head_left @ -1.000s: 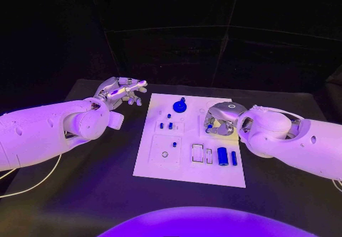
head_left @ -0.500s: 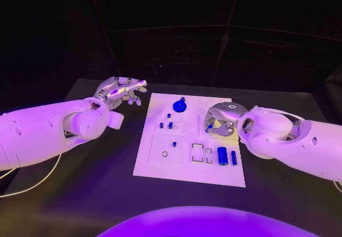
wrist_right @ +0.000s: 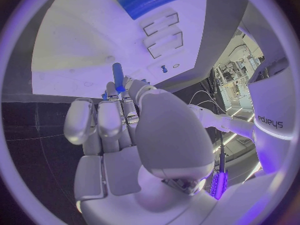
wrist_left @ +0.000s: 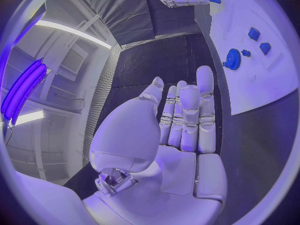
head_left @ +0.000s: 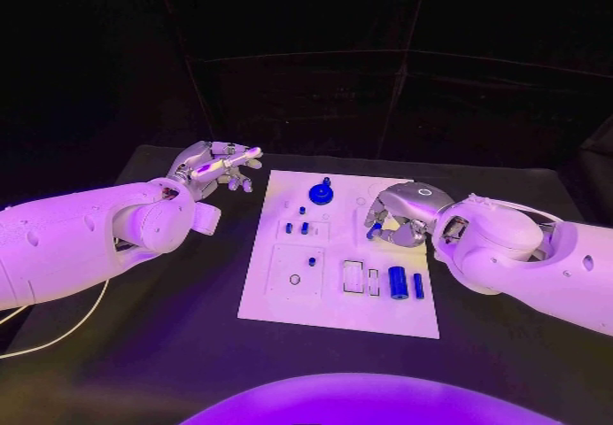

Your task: Assemble the parts on the task board

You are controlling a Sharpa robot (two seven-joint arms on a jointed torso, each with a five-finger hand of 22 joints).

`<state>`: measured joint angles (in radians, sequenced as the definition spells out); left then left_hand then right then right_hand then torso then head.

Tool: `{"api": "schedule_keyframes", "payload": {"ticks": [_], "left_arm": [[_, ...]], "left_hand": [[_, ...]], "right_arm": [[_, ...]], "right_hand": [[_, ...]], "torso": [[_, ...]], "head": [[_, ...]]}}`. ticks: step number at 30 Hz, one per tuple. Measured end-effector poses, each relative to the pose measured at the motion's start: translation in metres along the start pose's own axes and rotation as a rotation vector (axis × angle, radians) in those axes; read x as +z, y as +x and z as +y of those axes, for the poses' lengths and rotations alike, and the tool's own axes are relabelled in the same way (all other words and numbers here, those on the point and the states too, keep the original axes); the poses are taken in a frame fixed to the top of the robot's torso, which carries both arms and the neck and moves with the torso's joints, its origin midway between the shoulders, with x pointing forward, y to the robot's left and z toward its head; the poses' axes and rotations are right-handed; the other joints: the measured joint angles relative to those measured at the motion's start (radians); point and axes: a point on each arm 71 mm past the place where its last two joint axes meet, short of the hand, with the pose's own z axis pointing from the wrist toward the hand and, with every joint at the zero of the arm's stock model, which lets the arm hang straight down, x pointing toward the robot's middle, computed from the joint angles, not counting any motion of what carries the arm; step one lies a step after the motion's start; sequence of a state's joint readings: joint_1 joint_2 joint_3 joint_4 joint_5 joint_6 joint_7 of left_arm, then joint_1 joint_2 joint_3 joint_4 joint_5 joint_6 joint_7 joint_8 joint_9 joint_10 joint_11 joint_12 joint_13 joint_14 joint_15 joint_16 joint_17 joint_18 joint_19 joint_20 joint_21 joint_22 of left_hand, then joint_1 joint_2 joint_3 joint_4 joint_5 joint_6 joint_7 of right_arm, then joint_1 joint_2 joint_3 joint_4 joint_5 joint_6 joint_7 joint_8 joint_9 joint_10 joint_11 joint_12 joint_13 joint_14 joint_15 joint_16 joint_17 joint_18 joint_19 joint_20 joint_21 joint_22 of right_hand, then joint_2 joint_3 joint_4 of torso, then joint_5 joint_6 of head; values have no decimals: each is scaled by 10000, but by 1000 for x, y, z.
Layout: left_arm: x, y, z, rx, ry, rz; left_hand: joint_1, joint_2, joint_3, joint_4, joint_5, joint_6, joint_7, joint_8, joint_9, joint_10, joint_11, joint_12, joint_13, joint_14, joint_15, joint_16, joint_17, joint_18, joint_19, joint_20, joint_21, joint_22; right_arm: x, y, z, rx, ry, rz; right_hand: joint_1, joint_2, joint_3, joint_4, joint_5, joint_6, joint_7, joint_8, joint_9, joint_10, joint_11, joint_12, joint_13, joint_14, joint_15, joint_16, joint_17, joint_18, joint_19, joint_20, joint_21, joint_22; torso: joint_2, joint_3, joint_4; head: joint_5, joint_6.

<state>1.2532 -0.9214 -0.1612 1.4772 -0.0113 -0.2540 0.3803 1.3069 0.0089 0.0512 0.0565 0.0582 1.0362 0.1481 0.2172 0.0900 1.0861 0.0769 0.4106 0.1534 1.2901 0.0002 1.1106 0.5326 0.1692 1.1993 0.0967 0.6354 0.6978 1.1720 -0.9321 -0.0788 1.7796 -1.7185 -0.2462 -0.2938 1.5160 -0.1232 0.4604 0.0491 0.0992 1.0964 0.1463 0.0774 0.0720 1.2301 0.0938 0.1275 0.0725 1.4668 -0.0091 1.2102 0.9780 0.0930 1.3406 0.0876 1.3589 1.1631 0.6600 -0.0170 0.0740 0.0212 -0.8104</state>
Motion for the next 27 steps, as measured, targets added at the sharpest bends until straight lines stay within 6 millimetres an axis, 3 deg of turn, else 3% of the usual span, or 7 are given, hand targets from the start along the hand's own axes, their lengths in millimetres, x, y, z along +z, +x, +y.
{"api": "schedule_keyframes", "payload": {"ticks": [9, 16, 27], "left_arm": [[0, 1, 0, -5, 0, 18], [1, 2, 0, -14, 7, 51], [3, 5, 0, -26, 20, 112]], "left_hand": [[0, 0, 0, 0, 0, 0, 0, 0, 0, 0, 0, 0, 0, 0, 0, 0, 1, 0, 0, 0, 0, 1], [0, 0, 0, 0, 0, 0, 0, 0, 1, 0, 0, 0, 0, 0, 0, 0, 1, 0, 0, 0, 0, 1], [0, 0, 0, 0, 0, 0, 0, 0, 2, 0, 0, 0, -10, 0, 0, 0, 1, 0, 0, 0, -41, -9]], "right_arm": [[-1, -11, 21, 391, -535, -473], [14, -11, 55, 922, -1360, -567], [36, 2, 97, 1448, -2393, -293]], "right_hand": [[0, 0, 37, -38, -5, 33, 33, 38, -1, 36, 35, -22, -4, 0, 0, 36, 8, 0, 0, 0, 0, 38], [0, 0, 71, -72, -7, 69, -3, 38, -2, 72, 71, -58, 1, 0, 0, 37, 7, 1, 35, 36, 38, 49], [-2, -2, 155, -157, 116, 97, 25, 38, -2, 72, 71, -98, 19, 0, 0, 36, 4, 1, 35, 36, 38, 56]], "torso": [[18, -6, 3], [31, -6, 21], [43, -12, 30]], "head": [[93, 28], [232, 30], [567, -146]]}}
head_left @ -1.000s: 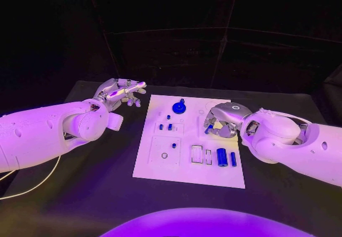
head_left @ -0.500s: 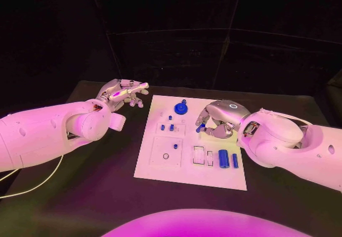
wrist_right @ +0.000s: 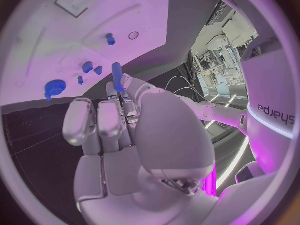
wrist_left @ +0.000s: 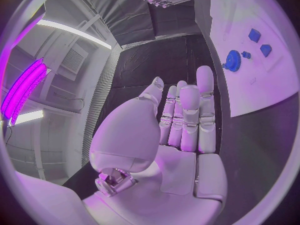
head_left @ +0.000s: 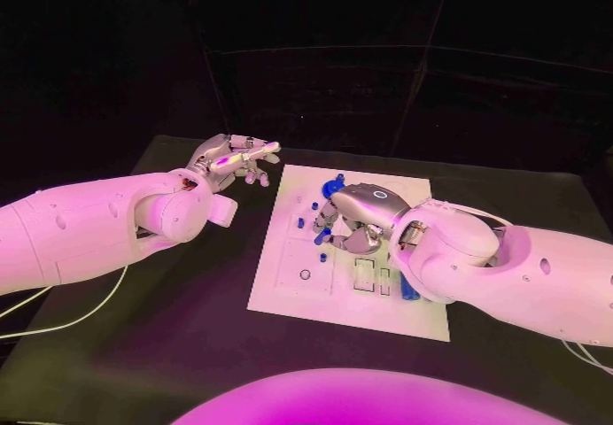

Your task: Assemble the parts on the task board

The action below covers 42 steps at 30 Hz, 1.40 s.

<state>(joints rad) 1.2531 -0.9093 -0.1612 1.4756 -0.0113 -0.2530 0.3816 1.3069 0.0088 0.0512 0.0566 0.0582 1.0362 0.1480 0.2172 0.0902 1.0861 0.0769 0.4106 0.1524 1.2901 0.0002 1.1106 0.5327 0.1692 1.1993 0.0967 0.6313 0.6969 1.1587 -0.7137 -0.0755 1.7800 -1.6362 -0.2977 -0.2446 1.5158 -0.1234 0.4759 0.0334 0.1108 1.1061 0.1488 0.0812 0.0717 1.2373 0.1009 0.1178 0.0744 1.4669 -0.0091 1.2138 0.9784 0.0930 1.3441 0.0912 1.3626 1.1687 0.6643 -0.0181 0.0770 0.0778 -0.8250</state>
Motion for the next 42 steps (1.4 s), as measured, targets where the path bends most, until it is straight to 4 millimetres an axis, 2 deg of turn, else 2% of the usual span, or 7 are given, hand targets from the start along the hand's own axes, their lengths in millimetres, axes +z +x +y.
{"api": "schedule_keyframes", "payload": {"ticks": [5, 13, 28, 42], "left_arm": [[1, 2, 0, -6, 4, 30], [2, 2, 0, -3, 10, 32], [2, 2, 0, -3, 13, 44], [2, 2, 0, -11, 9, 62]], "left_hand": [[0, 0, 0, 0, 0, 0, 0, 0, 0, 0, 0, 0, 0, 0, 0, 0, 0, 0, 0, 0, 0, 0], [0, 0, 0, 0, 0, 0, 0, 0, 1, 0, 0, 0, 1, 0, 0, 0, 0, 0, 0, 0, 0, 1], [0, 0, 0, 0, 0, 0, 0, 0, 1, 0, 0, 0, 3, 0, 0, 0, 1, 0, 0, 0, 0, 2], [46, 46, -29, -29, 0, 0, 0, 0, -8, 0, 0, 0, -7, 0, 0, 0, -11, 0, 0, 0, 0, -11]], "right_arm": [[7, 18, 7, 212, -199, 350], [8, 44, 11, 231, -395, 1047], [8, 51, 14, 21, -638, 1391], [11, 53, 15, -173, -678, 1422]], "right_hand": [[-1, -1, 27, -27, 1, 0, 0, 0, 0, 0, 0, -40, -1, 0, 0, 0, -14, 0, 0, 0, 0, -1], [-2, -2, 26, -27, 42, 0, 0, 0, 0, -1, 0, -55, -3, 0, 0, 0, -23, -1, -1, 0, 0, -2], [-3, -3, 59, -60, 42, 0, 0, -1, -1, -1, 0, -27, -12, 0, 0, 0, -22, -1, -1, 0, -1, -3], [-73, -73, 59, -59, 37, -1, 0, -1, -2, -1, -1, -32, -3, 0, 0, 0, -22, 0, -1, 0, -1, -4]], "torso": [[0, 7, -13], [0, 18, -34], [-12, 17, -35], [-12, 11, -31]], "head": [[112, -60], [247, -145], [330, -205], [344, -231]]}}
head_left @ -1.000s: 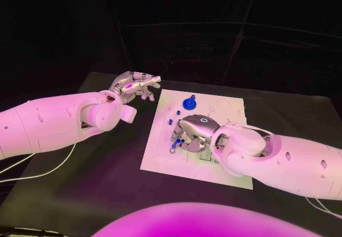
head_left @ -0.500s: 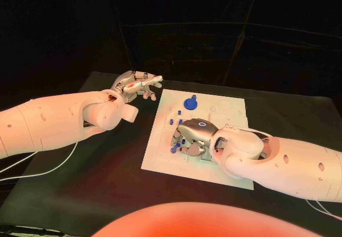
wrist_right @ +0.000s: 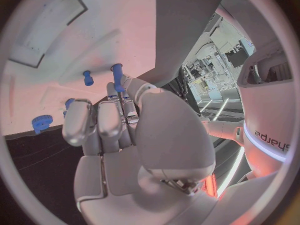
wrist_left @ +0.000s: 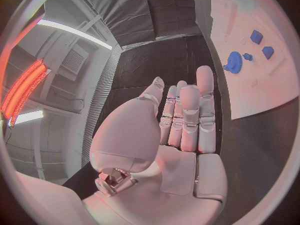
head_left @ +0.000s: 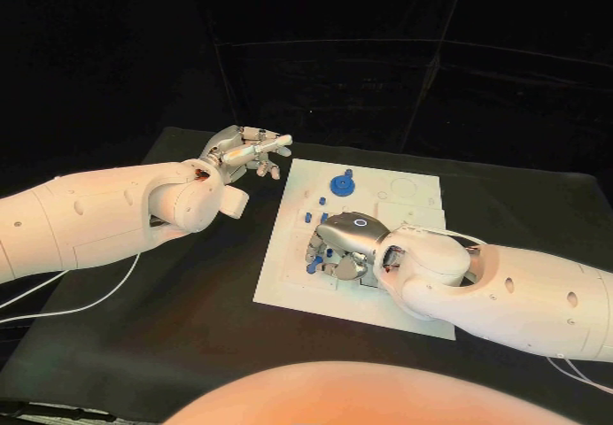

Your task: Assemble the parts on the task board

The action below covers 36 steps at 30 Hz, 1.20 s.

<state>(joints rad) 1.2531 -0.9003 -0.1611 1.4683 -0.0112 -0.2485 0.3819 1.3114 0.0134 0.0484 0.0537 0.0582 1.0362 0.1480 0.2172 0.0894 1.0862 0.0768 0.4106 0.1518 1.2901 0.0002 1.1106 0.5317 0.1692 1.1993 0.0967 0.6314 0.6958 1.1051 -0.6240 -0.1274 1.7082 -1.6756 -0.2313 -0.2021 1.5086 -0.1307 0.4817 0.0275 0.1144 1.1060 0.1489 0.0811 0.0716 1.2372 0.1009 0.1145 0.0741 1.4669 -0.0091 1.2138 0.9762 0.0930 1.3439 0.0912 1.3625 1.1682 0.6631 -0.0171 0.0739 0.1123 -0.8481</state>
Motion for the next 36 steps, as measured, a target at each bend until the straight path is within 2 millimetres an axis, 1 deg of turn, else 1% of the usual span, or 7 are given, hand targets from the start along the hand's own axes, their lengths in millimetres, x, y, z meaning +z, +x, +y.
{"api": "schedule_keyframes", "payload": {"ticks": [14, 17, 20, 22, 31, 34, 36], "left_arm": [[0, 0, 0, -10, -9, 21], [0, 0, 0, -13, -11, 27], [0, 0, 0, -15, -13, 29], [-1, 0, 0, -16, -14, 31], [-1, 0, 0, -22, -20, 46], [-1, 0, 0, -25, -23, 51], [-1, 0, 0, -26, -25, 55]], "left_hand": [[0, 0, 0, 0, 0, 0, 0, 0, 1, 0, 0, 0, 1, 0, 0, 0, 0, 0, 0, 0, 0, 1], [0, 0, 0, 0, 0, 0, 0, 0, 1, 0, 0, 0, 2, 0, 0, 0, 1, -1, 0, 0, 0, 2], [0, 0, 0, 0, 0, 0, 0, 0, 1, 0, 0, 0, 2, 0, 0, 0, 1, 0, 0, 0, 0, 2], [0, 0, 0, 1, 0, 0, 0, 0, 2, 0, 0, 0, 2, 0, 0, 0, 1, 0, 0, 0, 0, 2], [0, 0, 1, 1, 0, 0, 0, 0, 3, 0, 0, 0, 3, 0, 0, 0, 1, 0, 0, 0, 0, 3], [0, 0, 1, 1, 0, 0, 0, 0, 3, -22, 22, 38, 3, 0, 0, 0, -6, -1, 23, 23, 0, 1], [0, 0, 1, 1, 0, 0, 0, 0, 3, -36, 37, 38, -6, 0, 0, 0, -16, -1, 37, 37, 0, -7]], "right_arm": [[7, 1, 5, -580, -20, 311], [9, 1, 7, -669, -70, 314], [9, 2, 9, -722, -106, 317], [10, 2, 9, -748, -113, 317], [10, 5, 8, -736, -106, 312], [9, 4, 8, -704, -87, 199], [8, 3, 6, -662, -68, 69]], "right_hand": [[-106, 5, 25, -25, -3, 0, 0, 0, -5, 0, 0, -6, 2, 0, 0, 0, -3, 0, 0, 0, -1, 0], [-334, -34, 38, -37, -2, -158, 73, -98, -46, 9, -10, -155, -2, 0, 0, 0, -8, 0, 0, 0, -1, -1], [-571, -173, -65, 65, 83, -456, 88, -153, -66, 42, -195, -279, -58, 0, 0, 0, -7, 0, 0, 0, -1, -1], [-699, -191, -115, 112, 111, -575, 72, -153, -70, -16, -240, -373, -71, 0, 0, 0, -7, 1, -40, 39, -1, -12], [-1104, -448, -417, 195, 141, -889, 118, -153, -69, -930, -48, -504, -110, -14, 125, 0, -109, 0, -111, 181, -18, -181], [-1268, -533, -764, 214, 141, -1234, 135, -153, -69, -1633, 33, -504, -113, -36, 217, -158, -371, -1, -300, 298, -270, -532], [-1338, -493, -1077, 225, 141, -1484, 133, -153, -68, -2054, 65, -480, -106, -108, 289, -357, -654, -2, -531, 302, -489, -890]], "torso": [[0, -4, 0], [0, -4, 0], [-2, -4, 2], [-5, -4, 3], [-6, -5, 4], [-6, -5, 4], [-5, -5, 4]], "head": [[-8, -35], [-9, -40], [-3, -40], [-2, -40], [8, -27], [2, -28], [-9, -27]]}}
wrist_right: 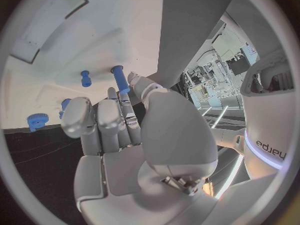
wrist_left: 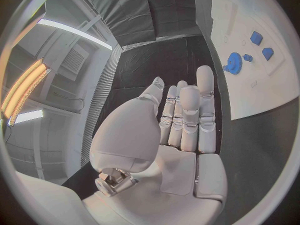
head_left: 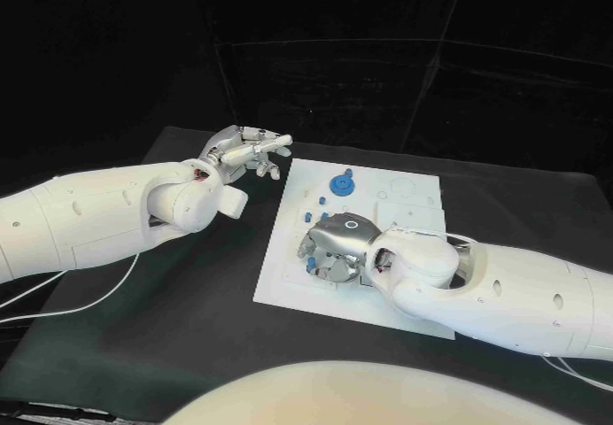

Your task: Assemble the parts on the task board

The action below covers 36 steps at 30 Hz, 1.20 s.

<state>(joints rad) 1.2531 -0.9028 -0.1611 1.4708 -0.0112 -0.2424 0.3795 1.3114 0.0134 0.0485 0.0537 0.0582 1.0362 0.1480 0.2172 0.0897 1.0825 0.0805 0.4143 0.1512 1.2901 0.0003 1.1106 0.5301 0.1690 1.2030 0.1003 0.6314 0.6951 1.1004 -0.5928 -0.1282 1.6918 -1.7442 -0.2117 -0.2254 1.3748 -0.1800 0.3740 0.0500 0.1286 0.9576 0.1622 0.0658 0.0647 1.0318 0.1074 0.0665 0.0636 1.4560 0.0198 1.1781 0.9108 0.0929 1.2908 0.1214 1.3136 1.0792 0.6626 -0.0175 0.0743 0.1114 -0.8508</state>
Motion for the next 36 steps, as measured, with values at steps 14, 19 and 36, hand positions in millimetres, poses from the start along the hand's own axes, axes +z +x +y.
{"api": "schedule_keyframes", "payload": {"ticks": [14, 19, 36], "left_arm": [[-1, -2, 0, 2, -23, -19], [-1, -3, 0, 6, -30, -35], [0, -1, 2, -10, -59, -1]], "left_hand": [[0, 0, 0, 0, 0, 0, 0, 0, 1, 0, 0, 0, 2, 0, 0, 0, 0, 1, 0, 0, 0, 1], [0, 0, 0, 0, 0, 0, 0, 0, 1, 0, 0, 0, 2, 0, 0, 0, 1, 0, 0, 0, 0, 1], [0, 0, 1, 0, 0, 0, 0, 0, -7, 1, -1, -1, 3, -37, -37, 0, -10, 0, -1, 0, 0, -6]], "right_arm": [[-40, -20, -22, 831, 337, -1777], [-73, -42, -57, 1612, 1391, -2533], [-164, -29, -134, 4248, 5487, -1850]], "right_hand": [[306, 305, -2463, 556, 343, -410, 56, 82, 60, -673, -15, 1281, 86, -36, 36, -375, -530, 3, -167, 67, -372, -521], [384, 568, -2510, 737, 561, 157, 22, 356, 147, 959, -203, 2218, 365, 109, -121, -78, -56, 2, 138, -84, -137, -76], [-551, 844, -4358, 1949, 2114, 550, -705, 2326, 830, 3249, -979, 9076, 7456, 90, -847, 1816, 2647, -236, 1337, -750, 1337, 2289]], "torso": [[-26, 12, -33], [-66, -12, -56], [-152, -50, -453]], "head": [[-209, 34], [-529, 144], [-1626, 606]]}}
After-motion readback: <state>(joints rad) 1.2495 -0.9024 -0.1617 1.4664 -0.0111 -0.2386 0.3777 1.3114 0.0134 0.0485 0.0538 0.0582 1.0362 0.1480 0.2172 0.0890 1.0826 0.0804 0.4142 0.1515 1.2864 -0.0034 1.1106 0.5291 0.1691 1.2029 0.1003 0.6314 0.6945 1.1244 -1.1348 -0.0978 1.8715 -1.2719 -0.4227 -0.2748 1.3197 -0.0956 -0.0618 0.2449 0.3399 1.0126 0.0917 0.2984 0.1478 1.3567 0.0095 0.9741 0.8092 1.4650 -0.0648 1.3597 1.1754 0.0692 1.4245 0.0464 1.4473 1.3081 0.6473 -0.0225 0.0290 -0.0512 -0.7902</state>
